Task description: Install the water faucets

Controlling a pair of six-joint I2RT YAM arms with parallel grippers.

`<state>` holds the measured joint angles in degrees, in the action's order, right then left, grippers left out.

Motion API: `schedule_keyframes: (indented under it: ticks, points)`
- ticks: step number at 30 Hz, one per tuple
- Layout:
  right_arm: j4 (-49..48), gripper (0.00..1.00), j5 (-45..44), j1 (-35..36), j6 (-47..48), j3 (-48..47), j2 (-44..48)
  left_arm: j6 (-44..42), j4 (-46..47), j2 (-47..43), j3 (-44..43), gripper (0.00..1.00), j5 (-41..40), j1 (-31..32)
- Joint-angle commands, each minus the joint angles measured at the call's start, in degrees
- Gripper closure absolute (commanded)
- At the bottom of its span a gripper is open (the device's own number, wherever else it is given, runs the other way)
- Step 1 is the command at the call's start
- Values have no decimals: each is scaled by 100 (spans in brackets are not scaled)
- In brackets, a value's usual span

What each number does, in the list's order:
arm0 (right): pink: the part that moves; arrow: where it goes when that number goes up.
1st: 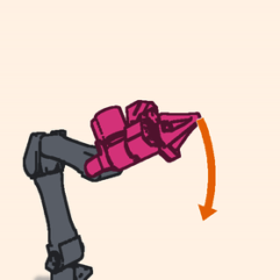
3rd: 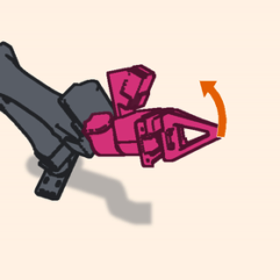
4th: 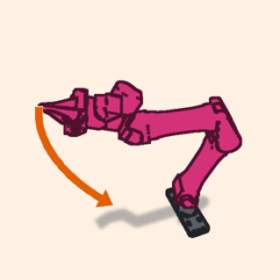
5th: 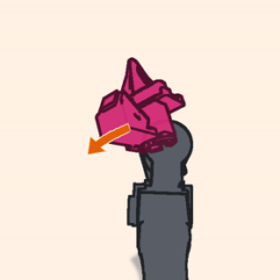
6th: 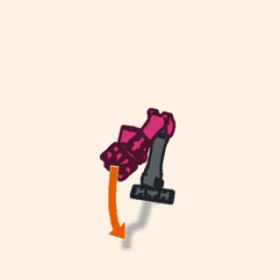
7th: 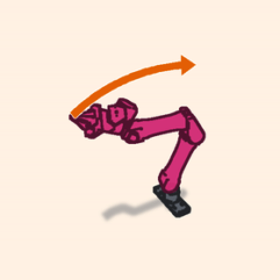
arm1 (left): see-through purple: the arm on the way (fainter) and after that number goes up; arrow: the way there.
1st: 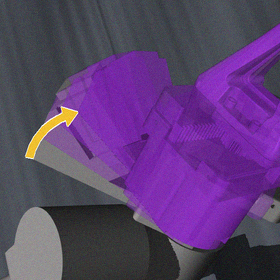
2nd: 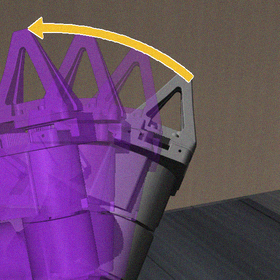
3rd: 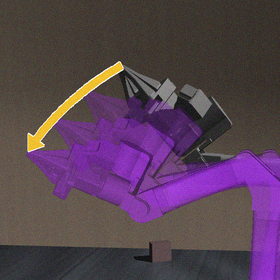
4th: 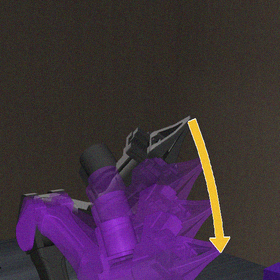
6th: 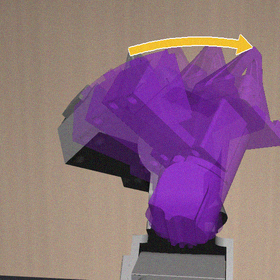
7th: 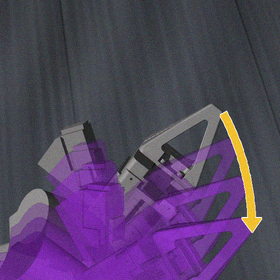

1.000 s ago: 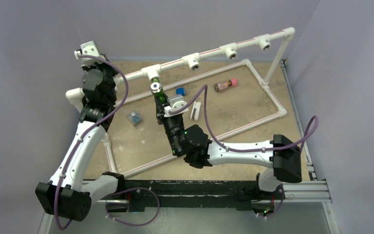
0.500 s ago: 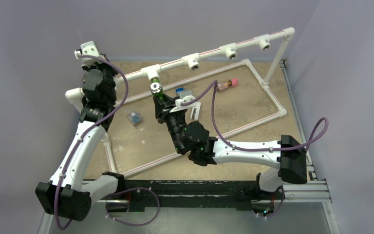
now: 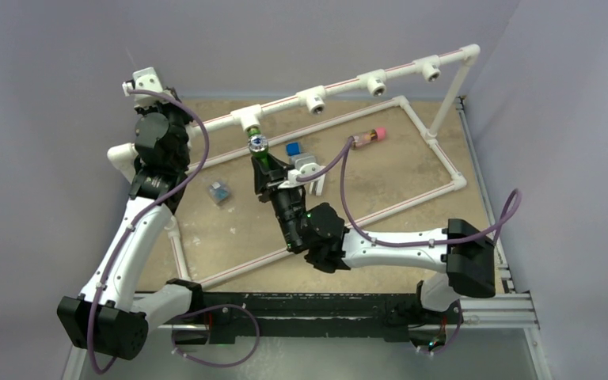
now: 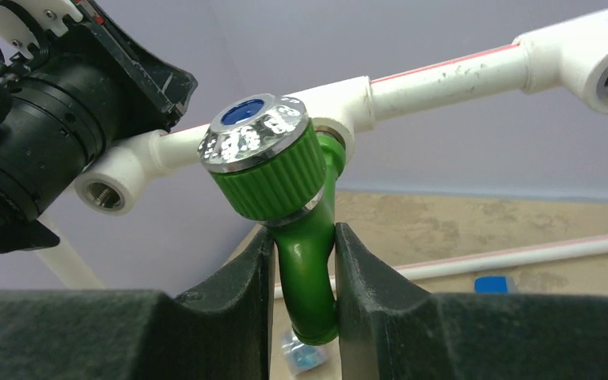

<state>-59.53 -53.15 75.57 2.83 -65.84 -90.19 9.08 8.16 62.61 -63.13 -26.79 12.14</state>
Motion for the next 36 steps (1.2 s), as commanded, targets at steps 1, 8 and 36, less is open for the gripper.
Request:
schedule_keyframes:
  ticks: [1,8,36]
  points:
    - [-1653,100,-531,-384,1349,292,-418,208,-1801,107,486,100,279,289]
    - [-3222,100,-396,-248,3461,394,-750,226,-1816,111,470,100,296,289]
    - [793,100,-773,-642,-3874,-218,-9,390,-1950,102,409,100,445,302]
